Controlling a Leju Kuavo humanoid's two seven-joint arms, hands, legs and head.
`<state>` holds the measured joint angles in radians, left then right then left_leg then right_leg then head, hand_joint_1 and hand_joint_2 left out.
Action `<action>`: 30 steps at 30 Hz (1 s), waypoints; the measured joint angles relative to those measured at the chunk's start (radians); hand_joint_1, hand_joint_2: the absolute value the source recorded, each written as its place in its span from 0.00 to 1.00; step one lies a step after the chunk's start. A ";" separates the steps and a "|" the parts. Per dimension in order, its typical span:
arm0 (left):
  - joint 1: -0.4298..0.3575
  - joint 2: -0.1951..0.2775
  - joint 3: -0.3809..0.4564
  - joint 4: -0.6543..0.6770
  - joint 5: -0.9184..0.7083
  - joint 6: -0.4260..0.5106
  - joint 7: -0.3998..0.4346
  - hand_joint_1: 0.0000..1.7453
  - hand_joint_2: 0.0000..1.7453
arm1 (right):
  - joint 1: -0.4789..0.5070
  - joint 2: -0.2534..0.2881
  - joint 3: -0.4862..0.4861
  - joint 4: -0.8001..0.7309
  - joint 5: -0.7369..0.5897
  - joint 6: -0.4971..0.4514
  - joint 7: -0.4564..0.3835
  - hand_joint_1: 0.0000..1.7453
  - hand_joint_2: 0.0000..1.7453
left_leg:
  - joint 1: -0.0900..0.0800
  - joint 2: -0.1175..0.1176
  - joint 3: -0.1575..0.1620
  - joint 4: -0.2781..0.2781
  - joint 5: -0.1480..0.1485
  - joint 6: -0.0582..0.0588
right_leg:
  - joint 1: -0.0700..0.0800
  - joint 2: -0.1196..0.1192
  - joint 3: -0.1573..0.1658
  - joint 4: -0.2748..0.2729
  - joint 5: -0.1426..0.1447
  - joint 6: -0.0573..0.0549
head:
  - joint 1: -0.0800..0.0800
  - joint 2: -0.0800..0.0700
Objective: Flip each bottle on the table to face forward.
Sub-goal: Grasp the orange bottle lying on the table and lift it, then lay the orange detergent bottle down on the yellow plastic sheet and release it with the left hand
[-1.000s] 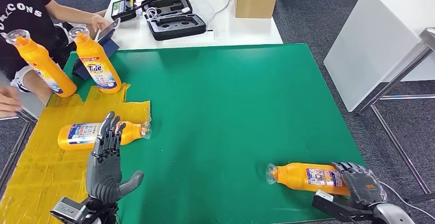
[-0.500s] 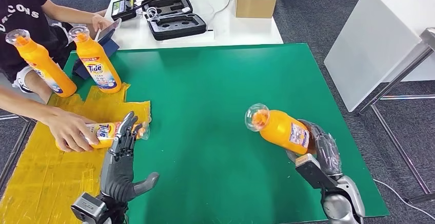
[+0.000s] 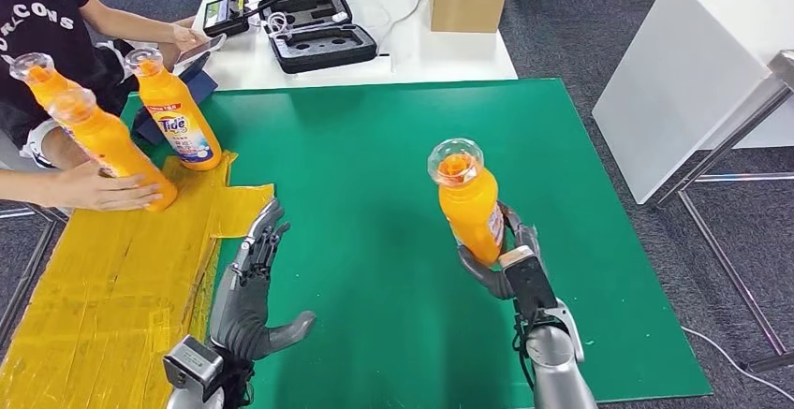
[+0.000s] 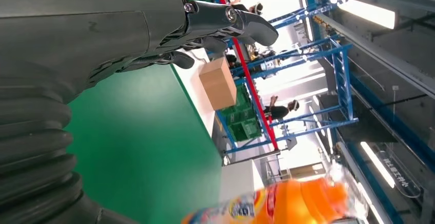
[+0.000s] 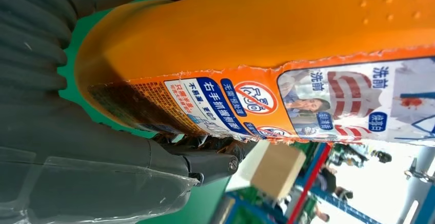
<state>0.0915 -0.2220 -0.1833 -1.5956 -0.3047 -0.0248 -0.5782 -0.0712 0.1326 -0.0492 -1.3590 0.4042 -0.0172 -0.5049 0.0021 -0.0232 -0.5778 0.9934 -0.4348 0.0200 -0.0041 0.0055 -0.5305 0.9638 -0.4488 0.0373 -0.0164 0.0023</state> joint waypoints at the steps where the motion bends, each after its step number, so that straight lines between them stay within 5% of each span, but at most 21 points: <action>1: -0.003 0.000 -0.002 0.004 0.000 -0.002 0.002 0.00 1.00 | -0.005 0.007 0.005 0.009 -0.008 0.009 -0.001 1.00 1.00 | 0.000 0.000 0.000 0.000 0.000 0.000 | 0.000 0.000 0.000 0.000 0.000 0.000 | 0.000 0.000; 6: -0.029 0.000 -0.013 0.031 0.009 -0.019 0.017 0.00 1.00 | -0.034 0.060 0.065 0.078 -0.020 0.072 -0.008 1.00 1.00 | 0.000 0.002 -0.001 0.000 0.000 0.000 | 0.000 0.001 -0.001 0.000 0.000 0.000 | 0.000 0.000; 15: -0.089 0.000 -0.019 0.100 0.027 -0.027 0.049 0.00 1.00 | -0.081 0.172 0.345 0.201 -0.004 0.077 -0.021 1.00 1.00 | 0.001 0.001 -0.002 0.000 0.000 0.000 | 0.001 0.000 -0.002 0.001 0.000 0.000 | 0.000 0.000; 27: -0.132 0.000 0.008 0.189 0.049 -0.024 0.091 0.00 1.00 | -0.104 0.178 0.517 0.213 0.037 0.013 -0.017 1.00 1.00 | 0.000 0.000 -0.003 0.000 0.000 0.000 | 0.000 0.000 -0.002 0.000 0.000 0.000 | 0.001 0.000; 28: -0.134 0.000 0.014 0.195 0.058 -0.029 0.091 0.06 1.00 | -0.104 0.176 0.524 0.209 0.046 0.004 -0.012 1.00 1.00 | 0.000 0.001 -0.003 0.000 0.000 0.000 | 0.000 0.000 -0.002 0.000 0.000 0.000 | 0.001 0.000; 30: -0.136 0.000 0.025 0.204 0.080 -0.044 0.089 0.55 1.00 | -0.104 0.173 0.539 0.204 0.062 -0.012 -0.002 1.00 1.00 | 0.000 0.001 -0.003 0.000 0.000 0.000 | 0.000 0.000 -0.003 0.000 0.000 0.000 | 0.001 0.000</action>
<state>-0.0445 -0.2216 -0.1585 -1.3920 -0.2246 -0.0687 -0.4890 -0.1756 0.3057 0.4895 -1.1548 0.4660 -0.0292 -0.5072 0.0023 -0.0224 -0.5805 0.9935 -0.4344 0.0199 -0.0041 0.0056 -0.5332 0.9642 -0.4488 0.0372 -0.0156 0.0023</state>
